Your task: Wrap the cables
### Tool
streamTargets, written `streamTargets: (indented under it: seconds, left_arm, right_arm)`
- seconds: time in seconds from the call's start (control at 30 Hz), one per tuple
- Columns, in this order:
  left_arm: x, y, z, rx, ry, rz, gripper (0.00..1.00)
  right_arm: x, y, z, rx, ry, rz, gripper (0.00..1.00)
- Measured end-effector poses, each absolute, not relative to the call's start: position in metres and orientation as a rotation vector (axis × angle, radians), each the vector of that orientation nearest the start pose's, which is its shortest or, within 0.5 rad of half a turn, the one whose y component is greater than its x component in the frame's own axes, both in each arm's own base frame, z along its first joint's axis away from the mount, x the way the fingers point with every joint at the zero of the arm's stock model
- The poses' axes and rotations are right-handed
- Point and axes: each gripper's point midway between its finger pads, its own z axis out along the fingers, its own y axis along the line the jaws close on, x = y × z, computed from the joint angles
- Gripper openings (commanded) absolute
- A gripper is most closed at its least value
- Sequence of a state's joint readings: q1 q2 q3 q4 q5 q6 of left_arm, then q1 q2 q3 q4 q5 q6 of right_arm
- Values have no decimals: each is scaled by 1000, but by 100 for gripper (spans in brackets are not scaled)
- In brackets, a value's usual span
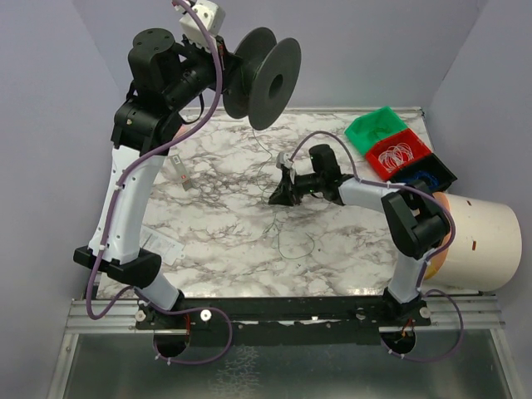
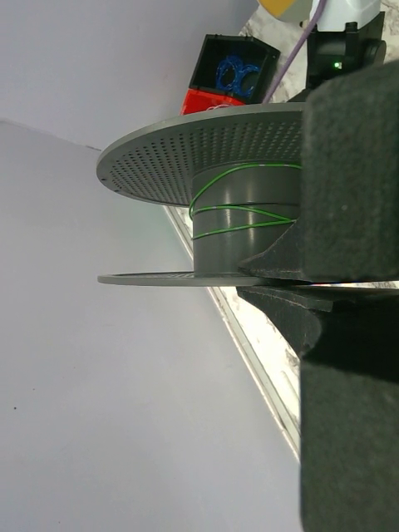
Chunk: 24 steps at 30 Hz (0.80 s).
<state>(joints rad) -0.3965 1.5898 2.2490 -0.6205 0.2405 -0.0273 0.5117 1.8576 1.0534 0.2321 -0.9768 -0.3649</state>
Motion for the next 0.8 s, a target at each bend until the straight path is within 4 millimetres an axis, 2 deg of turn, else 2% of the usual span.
streamTargets:
  seconds: [0.03, 0.2, 0.3, 0.4, 0.53, 0.6, 0.67, 0.8]
  left_arm:
    - [379, -203, 543, 470, 1482, -516, 0]
    - [384, -193, 544, 429, 1484, -469, 0]
    - [387, -179, 543, 379, 1496, -399, 0]
    - [392, -148, 542, 287, 1512, -261, 0]
    - [398, -102, 539, 163, 1526, -88, 0]
    - [401, -81, 538, 107, 1529, -8, 0]
    - [405, -59, 533, 52, 1534, 73, 0]
    - [413, -32, 519, -9, 1564, 165, 0]
  right_arm:
    - [319, 337, 100, -1354, 1540, 1120, 2]
    - [328, 333, 108, -1368, 1544, 1096, 0]
    - [337, 315, 115, -1343, 1585, 1059, 0]
    - [356, 279, 141, -1257, 1613, 1025, 0]
    - [380, 204, 202, -1088, 1571, 1069, 0]
    - [377, 167, 226, -1028, 1544, 1105, 0]
    - [366, 145, 243, -1005, 1528, 1134, 0]
    - [337, 137, 270, -1058, 1457, 1174, 0]
